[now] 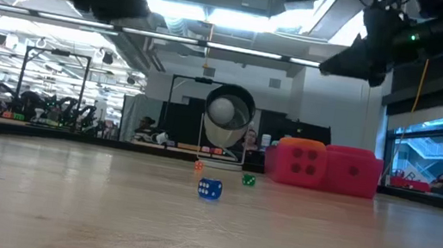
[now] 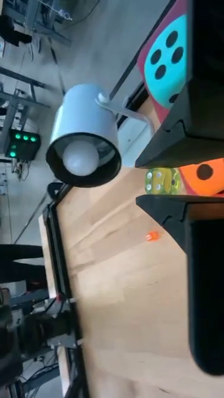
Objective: Pick & Place Dice
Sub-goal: Put the small light green dice into the red bin
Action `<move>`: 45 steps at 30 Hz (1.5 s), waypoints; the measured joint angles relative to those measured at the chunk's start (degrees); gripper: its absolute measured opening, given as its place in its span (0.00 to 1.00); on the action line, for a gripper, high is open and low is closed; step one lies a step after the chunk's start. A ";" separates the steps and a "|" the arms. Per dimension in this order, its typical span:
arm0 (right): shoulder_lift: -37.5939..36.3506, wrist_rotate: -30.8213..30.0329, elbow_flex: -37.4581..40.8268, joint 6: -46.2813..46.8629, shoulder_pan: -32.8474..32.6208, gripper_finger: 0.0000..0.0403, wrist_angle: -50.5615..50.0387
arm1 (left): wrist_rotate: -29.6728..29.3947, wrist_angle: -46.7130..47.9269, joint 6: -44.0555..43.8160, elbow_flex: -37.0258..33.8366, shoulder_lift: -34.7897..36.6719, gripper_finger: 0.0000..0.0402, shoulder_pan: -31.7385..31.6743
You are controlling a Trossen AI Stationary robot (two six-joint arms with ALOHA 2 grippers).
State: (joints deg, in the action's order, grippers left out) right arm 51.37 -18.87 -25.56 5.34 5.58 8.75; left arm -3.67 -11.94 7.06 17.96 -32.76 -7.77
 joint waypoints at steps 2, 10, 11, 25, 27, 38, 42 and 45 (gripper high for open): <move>0.00 0.01 0.44 -0.02 -0.02 0.13 0.02 | 2.81 -1.83 -0.74 -1.79 -0.01 0.43 -3.02; 0.00 -2.16 1.35 -1.80 3.19 0.13 -0.28 | 11.31 -10.81 -4.10 -8.57 -0.01 0.43 -12.39; 0.00 -2.14 1.35 -2.05 3.99 0.13 -0.24 | 12.34 -11.56 -4.36 -9.23 0.01 0.43 -13.20; 0.03 11.91 0.17 -3.02 23.99 0.14 -0.68 | 15.33 -14.10 -5.37 -10.13 -1.18 0.43 -15.65; 0.34 13.09 -1.65 -3.02 26.45 0.14 -2.44 | 15.22 -14.08 -4.57 -10.13 -1.25 0.43 -15.65; 13.38 15.06 -18.81 -5.86 34.50 0.14 -20.57 | 15.14 -15.07 -4.32 -10.13 -1.26 0.43 -15.65; 21.58 15.10 -25.15 -6.05 37.17 0.14 -26.57 | 15.11 -14.93 -4.32 -10.13 -1.26 0.43 -15.65; 27.77 15.39 -29.51 -6.13 38.95 0.14 -30.57 | 15.11 -14.89 -4.32 -10.13 -1.26 0.43 -15.65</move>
State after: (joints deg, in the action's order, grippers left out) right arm 79.14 -3.48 -55.07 -0.79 44.53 -21.83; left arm 11.44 -26.83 2.74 7.84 -34.02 -23.42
